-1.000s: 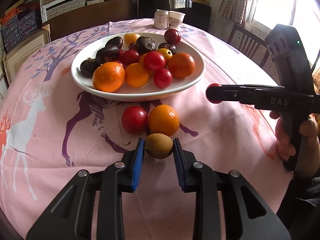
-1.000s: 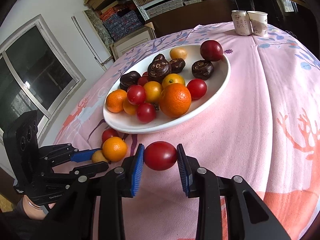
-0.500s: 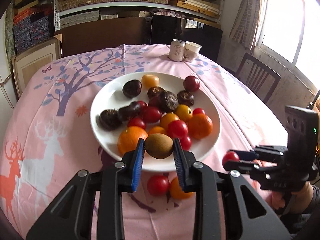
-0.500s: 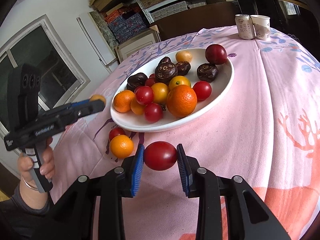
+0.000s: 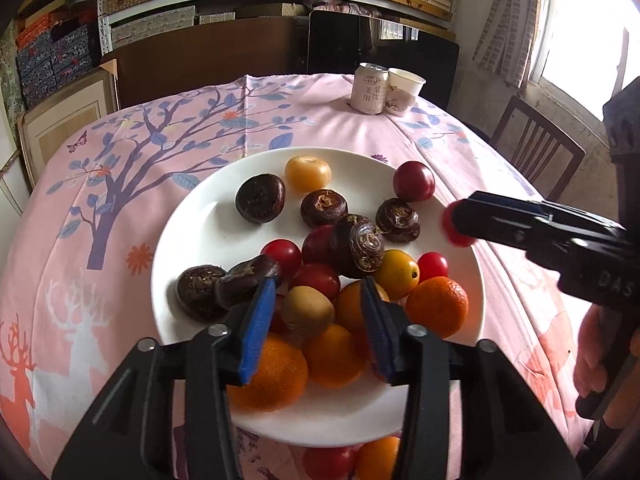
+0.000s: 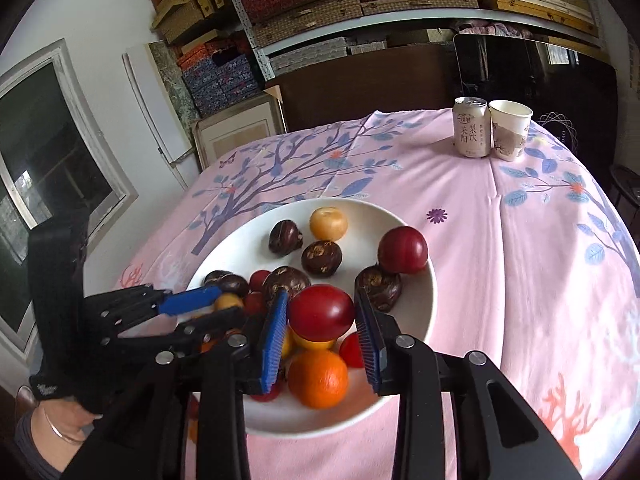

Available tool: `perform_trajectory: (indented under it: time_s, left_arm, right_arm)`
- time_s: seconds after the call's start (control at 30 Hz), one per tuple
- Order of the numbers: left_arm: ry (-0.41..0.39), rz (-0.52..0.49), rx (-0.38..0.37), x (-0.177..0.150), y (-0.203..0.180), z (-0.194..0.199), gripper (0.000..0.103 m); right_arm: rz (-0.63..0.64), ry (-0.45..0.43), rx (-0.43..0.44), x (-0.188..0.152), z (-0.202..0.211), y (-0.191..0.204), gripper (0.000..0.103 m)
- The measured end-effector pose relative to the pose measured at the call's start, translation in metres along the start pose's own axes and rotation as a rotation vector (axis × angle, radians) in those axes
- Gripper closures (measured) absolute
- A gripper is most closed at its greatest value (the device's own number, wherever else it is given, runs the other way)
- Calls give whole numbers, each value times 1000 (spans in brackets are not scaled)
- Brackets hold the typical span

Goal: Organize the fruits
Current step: 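Release the kiwi on the plate with the left tool while the right tool releases the tomato there, then grasp a red tomato with the left tool while the right tool grasps a small orange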

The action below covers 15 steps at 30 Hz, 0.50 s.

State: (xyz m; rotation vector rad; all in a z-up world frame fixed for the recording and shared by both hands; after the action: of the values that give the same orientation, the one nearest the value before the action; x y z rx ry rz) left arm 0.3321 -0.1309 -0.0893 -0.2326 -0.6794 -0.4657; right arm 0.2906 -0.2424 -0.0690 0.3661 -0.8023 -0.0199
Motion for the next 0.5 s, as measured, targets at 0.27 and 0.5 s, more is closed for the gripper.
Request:
perform_trajectory:
  time_s: [0.27, 0.5]
  left_arm:
    - [-61, -55, 78, -39, 12, 57, 26]
    - [28, -56, 133, -106, 36, 59, 26]
  right_arm:
    - [64, 16, 37, -46, 30, 25, 55]
    - [278, 163, 82, -118, 8, 91, 55]
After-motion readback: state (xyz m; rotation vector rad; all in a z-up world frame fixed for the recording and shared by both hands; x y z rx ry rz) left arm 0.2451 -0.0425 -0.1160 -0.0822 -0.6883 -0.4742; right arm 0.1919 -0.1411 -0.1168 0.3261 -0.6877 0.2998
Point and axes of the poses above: each gripper's, at about its wrist camera, not at the fingertips, and z roughly against the way its jaws point, y to its left, x to its top, the point moved 10 cm from there along -z, roughly the way its jaws point, and after that the axes turned 2 degrees about x, right-handed, at the moved point
